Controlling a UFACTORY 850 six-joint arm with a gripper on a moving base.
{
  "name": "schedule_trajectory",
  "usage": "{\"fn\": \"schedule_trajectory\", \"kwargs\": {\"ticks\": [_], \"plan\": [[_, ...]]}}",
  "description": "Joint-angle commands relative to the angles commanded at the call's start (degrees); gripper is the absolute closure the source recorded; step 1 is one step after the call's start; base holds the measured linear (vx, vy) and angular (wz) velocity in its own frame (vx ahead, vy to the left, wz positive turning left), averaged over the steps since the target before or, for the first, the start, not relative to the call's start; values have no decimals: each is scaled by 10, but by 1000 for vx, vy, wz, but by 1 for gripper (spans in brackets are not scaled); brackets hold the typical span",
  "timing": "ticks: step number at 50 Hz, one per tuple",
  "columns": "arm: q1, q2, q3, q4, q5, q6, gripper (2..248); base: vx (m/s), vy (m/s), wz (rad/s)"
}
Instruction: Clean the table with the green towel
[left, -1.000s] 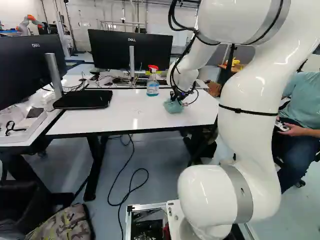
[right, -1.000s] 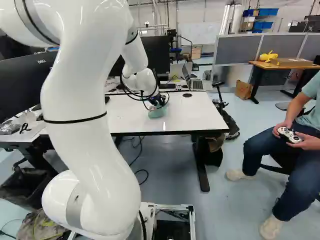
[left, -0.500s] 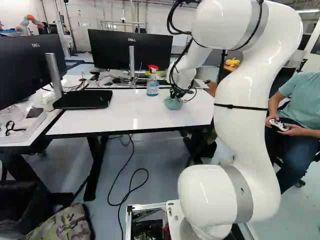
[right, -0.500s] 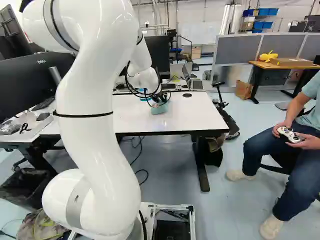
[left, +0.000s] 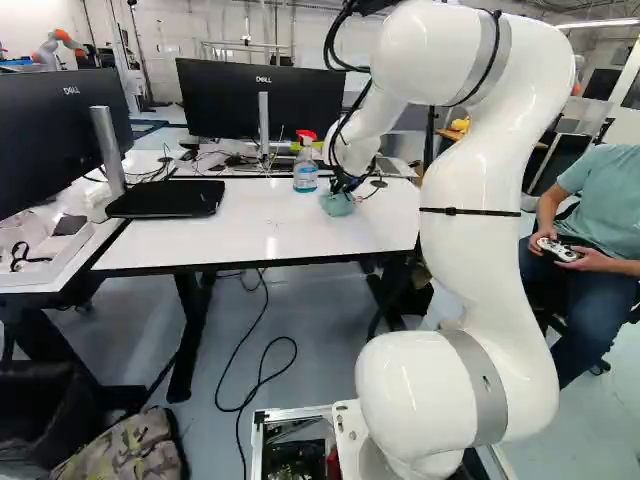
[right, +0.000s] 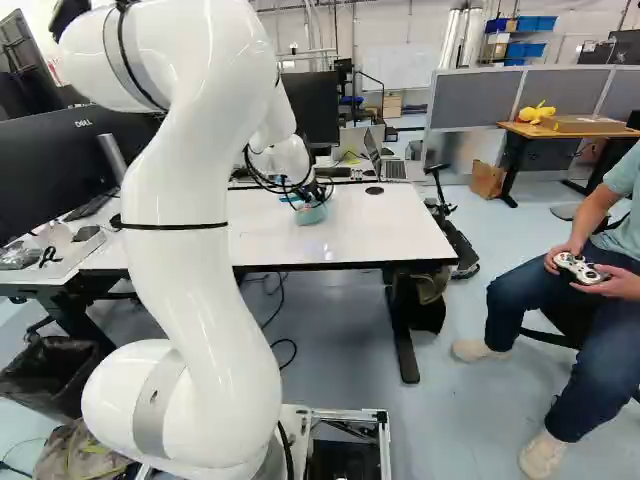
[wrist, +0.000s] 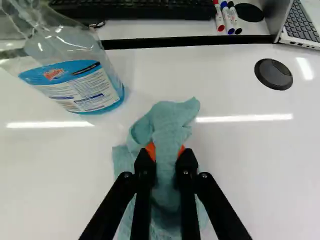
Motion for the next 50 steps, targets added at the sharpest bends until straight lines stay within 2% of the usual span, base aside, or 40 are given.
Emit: {"fn": "schedule_trajectory", "kwargs": {"ticks": [11, 28, 50], "plan": [[13, 12, 16, 0, 0, 0, 193, 0, 0, 0], [15, 52, 67, 0, 0, 0, 193, 0, 0, 0], [-5, 90, 115, 0, 0, 0, 193, 0, 0, 0]]}}
